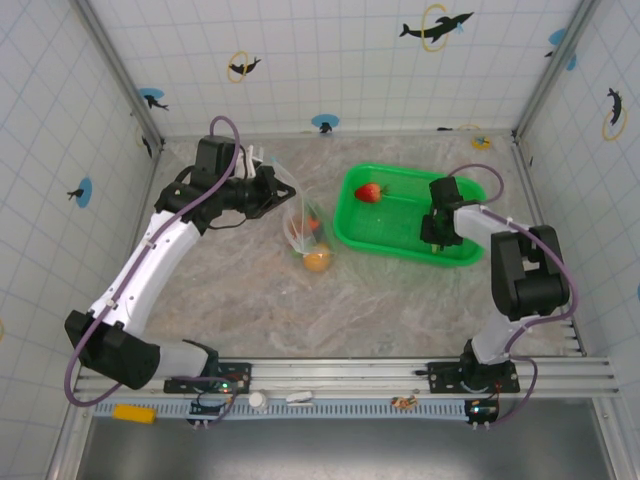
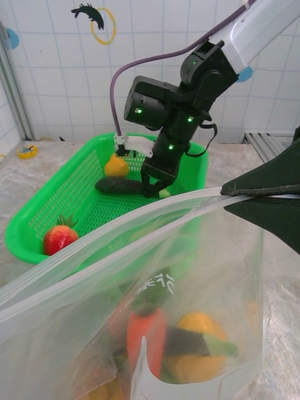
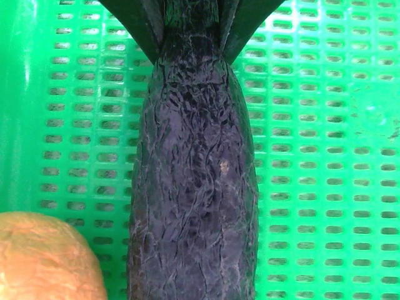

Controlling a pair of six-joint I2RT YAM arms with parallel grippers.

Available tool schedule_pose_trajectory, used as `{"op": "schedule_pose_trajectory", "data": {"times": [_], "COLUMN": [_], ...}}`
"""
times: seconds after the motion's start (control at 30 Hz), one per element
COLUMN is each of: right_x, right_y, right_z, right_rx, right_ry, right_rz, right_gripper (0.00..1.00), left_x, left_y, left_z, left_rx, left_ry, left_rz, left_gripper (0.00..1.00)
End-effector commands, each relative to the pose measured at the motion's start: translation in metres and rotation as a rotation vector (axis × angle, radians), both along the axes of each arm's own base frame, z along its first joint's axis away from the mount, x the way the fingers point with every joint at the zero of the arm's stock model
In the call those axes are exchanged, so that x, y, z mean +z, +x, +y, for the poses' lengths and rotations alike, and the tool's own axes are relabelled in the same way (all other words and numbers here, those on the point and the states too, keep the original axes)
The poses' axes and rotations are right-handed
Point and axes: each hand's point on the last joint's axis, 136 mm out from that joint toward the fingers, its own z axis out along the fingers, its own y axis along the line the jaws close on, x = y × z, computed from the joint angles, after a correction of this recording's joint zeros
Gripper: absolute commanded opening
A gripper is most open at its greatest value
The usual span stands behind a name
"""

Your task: Place the food in the zip-top bag and seal the zipper

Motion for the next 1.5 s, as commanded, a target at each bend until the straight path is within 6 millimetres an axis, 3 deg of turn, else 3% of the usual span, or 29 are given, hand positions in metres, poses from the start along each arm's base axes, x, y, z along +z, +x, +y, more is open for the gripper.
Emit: {"op": "schedule_pose_trajectory", "data": {"times": [0.0, 0.23, 0.4, 0.5, 0.63, 0.7, 0.83, 0.97, 1.13, 1.3, 1.47], "right_x": [0.038, 0.082, 0.129, 0.168, 0.243, 0.27, 0.318, 0.358, 0.355, 0.358, 0.335], "right_y": [0.014, 0.002, -0.006, -0.015, -0.036, -0.05, -0.074, -0.097, -0.121, -0.125, -0.137], "right_z": [0.017, 0.05, 0.097, 0.133, 0.199, 0.224, 0.253, 0.268, 0.279, 0.282, 0.289], "right_rx": [-0.011, 0.006, -0.047, -0.022, 0.19, 0.299, 0.475, 0.619, 0.639, 0.626, 0.616], "right_ry": [0.081, 0.276, 0.618, 0.827, 1.188, 1.275, 1.359, 1.425, 1.426, 1.44, 1.41], "right_rz": [-0.095, -0.155, -0.19, -0.164, -0.078, -0.013, 0.047, 0.041, 0.137, 0.173, 0.247], "right_gripper": [0.18, 0.18, 0.18, 0.17, 0.17, 0.16, 0.11, 0.11, 0.09, 0.09, 0.09], "left_x": [-0.003, -0.003, -0.004, 0.0, 0.001, 0.003, 0.007, 0.01, 0.036, 0.067, 0.093], "left_y": [0.001, 0.007, 0.014, 0.019, 0.025, 0.027, 0.031, 0.032, 0.03, 0.033, 0.037], "left_z": [0.004, 0.005, 0.011, 0.019, 0.022, 0.023, 0.022, 0.014, 0.007, 0.007, 0.008], "left_rx": [0.003, 0.018, 0.052, 0.087, 0.106, 0.114, 0.115, 0.079, 0.028, 0.021, 0.013], "left_ry": [0.027, 0.04, 0.085, 0.123, 0.146, 0.145, 0.144, 0.121, 0.071, 0.068, 0.099], "left_rz": [-0.004, -0.01, -0.03, -0.061, -0.088, -0.11, -0.128, -0.134, -0.236, -0.307, -0.353], "left_gripper": [0.0, 0.0, 0.0, 0.0, 0.0, 0.0, 0.0, 0.0, 0.0, 0.0, 0.0]}}
